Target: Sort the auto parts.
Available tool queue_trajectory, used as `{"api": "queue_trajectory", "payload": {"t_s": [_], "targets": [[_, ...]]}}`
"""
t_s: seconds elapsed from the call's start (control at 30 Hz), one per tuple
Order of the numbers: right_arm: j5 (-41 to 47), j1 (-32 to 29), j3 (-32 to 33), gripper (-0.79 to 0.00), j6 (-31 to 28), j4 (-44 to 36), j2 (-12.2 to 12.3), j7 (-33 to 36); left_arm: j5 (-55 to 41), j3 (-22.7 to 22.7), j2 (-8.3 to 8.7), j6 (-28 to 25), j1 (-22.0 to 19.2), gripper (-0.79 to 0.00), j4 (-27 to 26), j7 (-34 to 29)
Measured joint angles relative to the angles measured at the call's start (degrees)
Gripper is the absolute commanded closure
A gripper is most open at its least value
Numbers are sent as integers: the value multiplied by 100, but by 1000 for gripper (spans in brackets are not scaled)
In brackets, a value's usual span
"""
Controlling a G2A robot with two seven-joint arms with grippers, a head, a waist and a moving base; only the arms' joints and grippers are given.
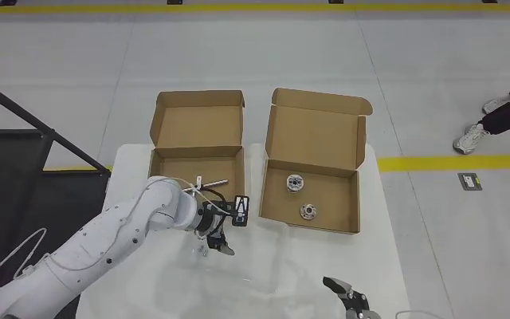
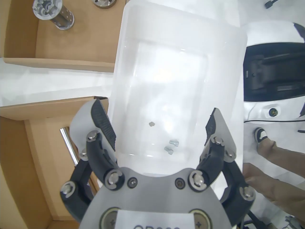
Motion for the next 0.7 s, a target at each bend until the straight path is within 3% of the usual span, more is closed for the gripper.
{"api": "queue_trajectory", "payload": {"t_s": [0.17, 0.3, 0.47, 0.7], "targets": [[0, 0, 0, -785, 0, 0, 0, 0, 279, 4, -5, 1, 7, -785, 19, 103], [0, 0, 0, -785, 0, 0, 0, 0, 235, 62, -109, 422, 168, -785, 184, -54], [0, 0, 0, -785, 0, 0, 0, 0, -374, 89, -220, 1001, 216, -785, 69, -1042], [0, 0, 0, -785, 0, 0, 0, 0, -1412, -84, -182, 1805, 274, -785, -393, -2403]]}}
